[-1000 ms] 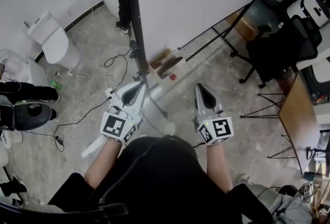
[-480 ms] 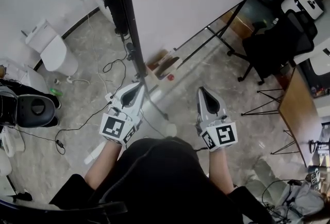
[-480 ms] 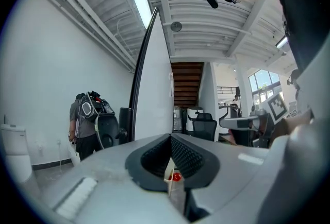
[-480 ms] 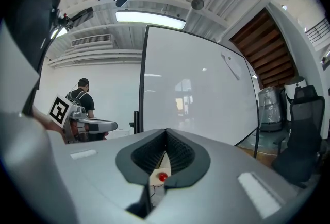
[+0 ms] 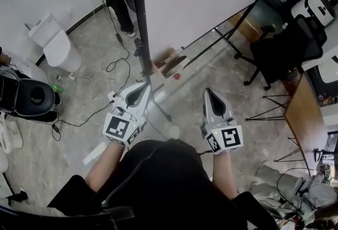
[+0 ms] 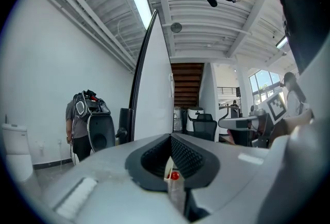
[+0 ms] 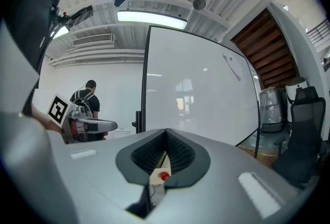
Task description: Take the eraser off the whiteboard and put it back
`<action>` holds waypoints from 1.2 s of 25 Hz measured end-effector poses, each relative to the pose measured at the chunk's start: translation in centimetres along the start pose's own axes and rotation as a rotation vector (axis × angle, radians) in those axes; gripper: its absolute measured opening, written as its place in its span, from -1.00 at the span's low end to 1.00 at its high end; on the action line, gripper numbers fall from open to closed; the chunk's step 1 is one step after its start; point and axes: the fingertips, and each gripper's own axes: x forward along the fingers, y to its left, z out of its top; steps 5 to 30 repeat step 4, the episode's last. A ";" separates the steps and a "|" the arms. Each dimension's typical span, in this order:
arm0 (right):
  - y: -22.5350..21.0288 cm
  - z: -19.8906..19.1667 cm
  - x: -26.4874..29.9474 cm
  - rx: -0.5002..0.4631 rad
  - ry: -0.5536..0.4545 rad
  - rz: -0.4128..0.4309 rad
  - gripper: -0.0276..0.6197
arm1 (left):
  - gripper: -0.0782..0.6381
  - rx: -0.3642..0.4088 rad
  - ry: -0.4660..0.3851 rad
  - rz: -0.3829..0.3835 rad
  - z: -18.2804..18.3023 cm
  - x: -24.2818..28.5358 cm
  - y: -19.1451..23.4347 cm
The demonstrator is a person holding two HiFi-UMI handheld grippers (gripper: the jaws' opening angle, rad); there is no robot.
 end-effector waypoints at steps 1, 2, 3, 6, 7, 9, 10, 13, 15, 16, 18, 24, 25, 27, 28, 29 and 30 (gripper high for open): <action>0.1 0.0 0.0 -0.001 0.000 0.000 -0.89 | -0.76 -0.001 0.000 0.001 0.0 -0.1 0.0; 0.2 -0.1 -0.1 -0.002 0.001 0.000 -0.89 | -0.76 -0.003 0.000 0.003 -0.1 -0.2 -0.1; 0.3 -0.1 -0.2 -0.004 0.002 0.001 -0.89 | -0.76 -0.005 -0.001 0.005 -0.1 -0.3 -0.1; 0.4 -0.1 -0.2 -0.005 0.003 0.002 -0.89 | -0.76 -0.007 -0.001 0.006 -0.1 -0.4 -0.2; 0.4 -0.1 -0.2 -0.005 0.003 0.002 -0.89 | -0.76 -0.007 -0.001 0.006 -0.1 -0.4 -0.2; 0.4 -0.1 -0.2 -0.005 0.003 0.002 -0.89 | -0.76 -0.007 -0.001 0.006 -0.1 -0.4 -0.2; 0.4 -0.1 -0.2 -0.005 0.003 0.002 -0.89 | -0.76 -0.007 -0.001 0.006 -0.1 -0.4 -0.2; 0.4 -0.1 -0.2 -0.005 0.003 0.002 -0.89 | -0.76 -0.007 -0.001 0.006 -0.1 -0.4 -0.2; 0.4 -0.1 -0.2 -0.005 0.003 0.002 -0.89 | -0.76 -0.007 -0.001 0.006 -0.1 -0.4 -0.2; 0.4 -0.1 -0.2 -0.005 0.003 0.002 -0.89 | -0.76 -0.007 -0.001 0.006 -0.1 -0.4 -0.2; 0.4 -0.1 -0.2 -0.005 0.003 0.002 -0.89 | -0.76 -0.007 -0.001 0.006 -0.1 -0.4 -0.2; 0.4 -0.1 -0.2 -0.005 0.003 0.002 -0.89 | -0.76 -0.007 -0.001 0.006 -0.1 -0.4 -0.2; 0.4 -0.1 -0.2 -0.005 0.003 0.002 -0.89 | -0.76 -0.007 -0.001 0.006 -0.1 -0.4 -0.2; 0.4 -0.1 -0.2 -0.005 0.003 0.002 -0.89 | -0.76 -0.007 -0.001 0.006 -0.1 -0.4 -0.2; 0.4 -0.1 -0.2 -0.005 0.003 0.002 -0.89 | -0.76 -0.007 -0.001 0.006 -0.1 -0.4 -0.2; 0.4 -0.1 -0.2 -0.005 0.003 0.002 -0.89 | -0.76 -0.007 -0.001 0.006 -0.1 -0.4 -0.2; 0.4 -0.1 -0.2 -0.005 0.003 0.002 -0.89 | -0.76 -0.007 -0.001 0.006 -0.1 -0.4 -0.2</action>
